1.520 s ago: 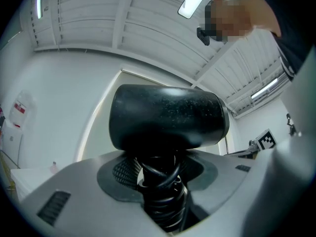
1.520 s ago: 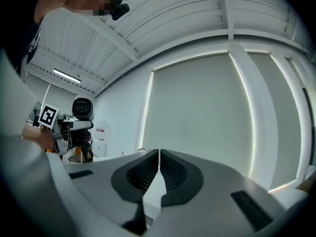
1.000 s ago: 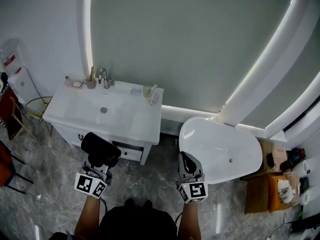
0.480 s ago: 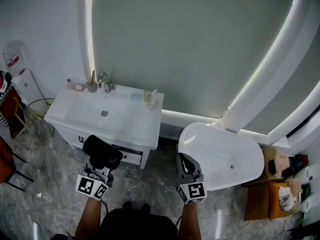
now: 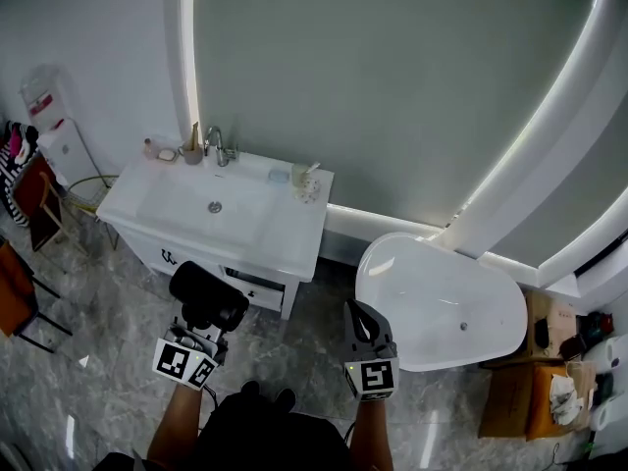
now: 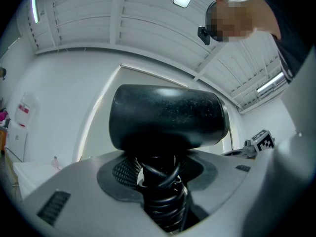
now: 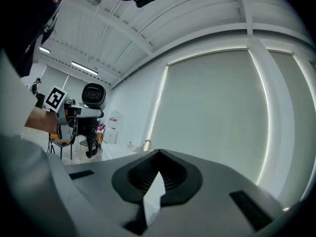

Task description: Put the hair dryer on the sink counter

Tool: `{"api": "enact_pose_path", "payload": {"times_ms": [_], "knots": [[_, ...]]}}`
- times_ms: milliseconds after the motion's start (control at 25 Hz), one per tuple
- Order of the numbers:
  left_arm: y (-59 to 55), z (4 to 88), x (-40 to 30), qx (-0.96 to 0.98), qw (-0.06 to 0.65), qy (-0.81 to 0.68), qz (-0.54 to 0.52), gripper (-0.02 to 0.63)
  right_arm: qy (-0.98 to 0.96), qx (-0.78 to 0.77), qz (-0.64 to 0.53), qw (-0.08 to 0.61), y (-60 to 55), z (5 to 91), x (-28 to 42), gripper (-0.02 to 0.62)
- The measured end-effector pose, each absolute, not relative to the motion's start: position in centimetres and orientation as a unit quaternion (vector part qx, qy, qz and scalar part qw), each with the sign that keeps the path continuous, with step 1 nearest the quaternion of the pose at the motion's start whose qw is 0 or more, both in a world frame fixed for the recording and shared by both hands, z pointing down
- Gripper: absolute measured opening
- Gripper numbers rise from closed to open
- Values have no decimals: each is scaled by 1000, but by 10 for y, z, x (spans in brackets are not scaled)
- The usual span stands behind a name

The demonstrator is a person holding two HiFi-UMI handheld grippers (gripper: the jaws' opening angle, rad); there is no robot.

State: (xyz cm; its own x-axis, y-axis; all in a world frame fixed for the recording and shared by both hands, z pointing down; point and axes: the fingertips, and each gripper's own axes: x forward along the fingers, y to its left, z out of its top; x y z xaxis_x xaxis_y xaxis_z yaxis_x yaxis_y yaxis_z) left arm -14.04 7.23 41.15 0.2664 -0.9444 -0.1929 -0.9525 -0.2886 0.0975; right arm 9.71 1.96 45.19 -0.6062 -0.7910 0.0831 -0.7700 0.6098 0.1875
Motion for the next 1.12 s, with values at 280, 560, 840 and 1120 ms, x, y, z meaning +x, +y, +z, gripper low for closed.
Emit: {"api": "enact_pose_path", "payload": {"times_ms": [280, 560, 840, 1120], "knots": [[92, 424, -121, -795, 11, 599, 91, 224, -901, 425, -50, 73, 33, 462, 108, 28], [95, 424, -116, -793, 15, 603, 92, 224, -902, 425, -51, 65, 36, 462, 113, 28], [74, 426, -119, -794, 22, 600, 98, 224, -902, 428, -36, 40, 18, 463, 119, 28], [38, 427, -130, -794, 17, 598, 107, 224, -898, 434, -51, 46, -11, 456, 115, 28]]}}
